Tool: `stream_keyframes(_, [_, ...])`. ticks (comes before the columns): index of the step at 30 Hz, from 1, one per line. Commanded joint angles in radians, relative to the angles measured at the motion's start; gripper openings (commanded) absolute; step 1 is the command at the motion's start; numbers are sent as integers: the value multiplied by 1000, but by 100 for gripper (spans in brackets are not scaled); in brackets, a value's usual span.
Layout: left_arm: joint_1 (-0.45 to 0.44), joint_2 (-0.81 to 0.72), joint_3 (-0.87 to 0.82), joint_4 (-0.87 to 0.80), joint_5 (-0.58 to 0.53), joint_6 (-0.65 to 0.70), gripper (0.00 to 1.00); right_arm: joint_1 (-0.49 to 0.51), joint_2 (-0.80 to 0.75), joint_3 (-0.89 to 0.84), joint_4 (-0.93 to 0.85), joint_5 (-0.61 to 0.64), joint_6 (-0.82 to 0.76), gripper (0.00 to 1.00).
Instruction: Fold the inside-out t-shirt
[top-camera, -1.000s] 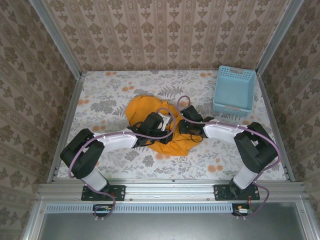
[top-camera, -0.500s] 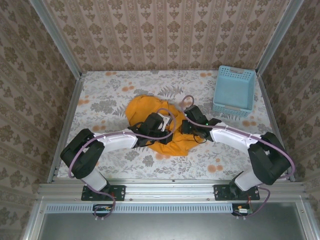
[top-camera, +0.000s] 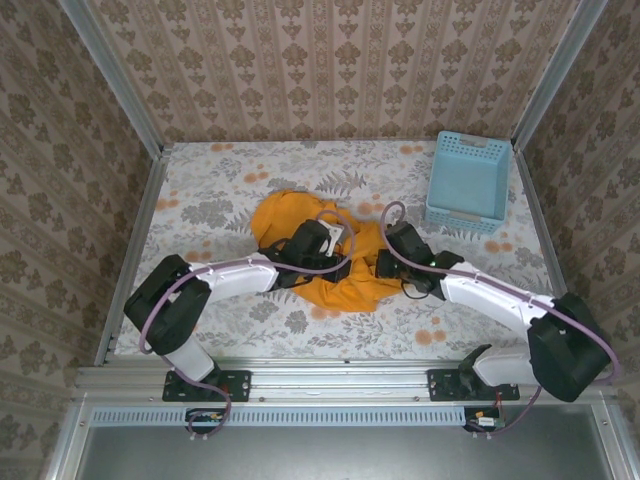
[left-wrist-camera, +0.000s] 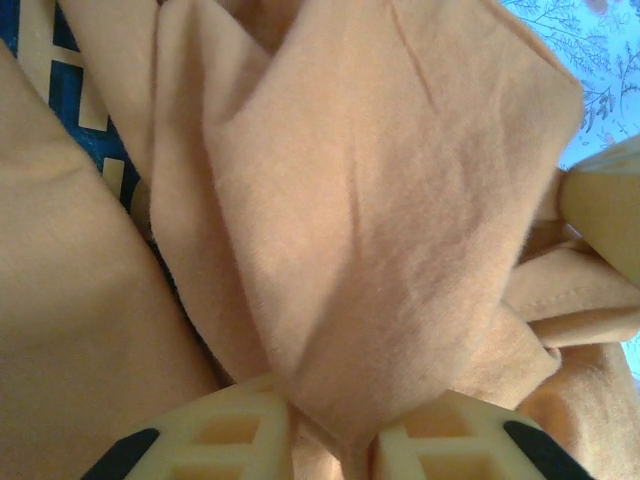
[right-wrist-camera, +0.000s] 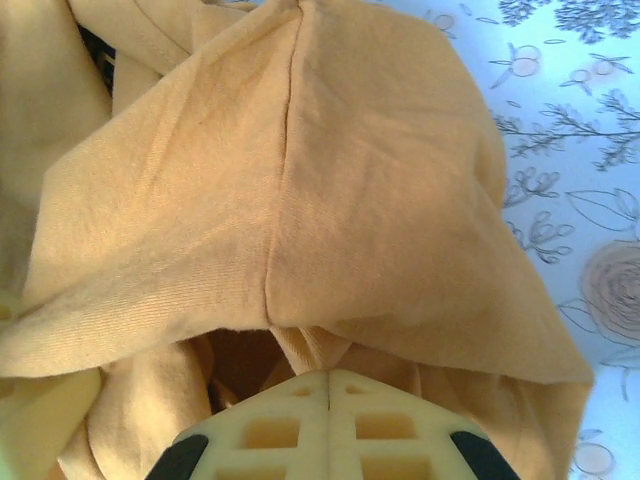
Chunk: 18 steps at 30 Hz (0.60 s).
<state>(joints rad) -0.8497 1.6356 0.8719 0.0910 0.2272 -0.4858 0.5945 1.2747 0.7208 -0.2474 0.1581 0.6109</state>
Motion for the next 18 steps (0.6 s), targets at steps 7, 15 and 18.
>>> stream_keyframes(7, [26, 79, 70, -59, 10, 7, 29, -10, -154, -167, 3, 73, 143, 6])
stream_keyframes(15, [18, 84, 99, -62, 35, 25, 37, -11, -127, -120, -24, 24, 61, 20])
stream_keyframes(18, [11, 76, 98, -63, 34, 34, 38, -10, -110, -69, -50, 37, 13, 28])
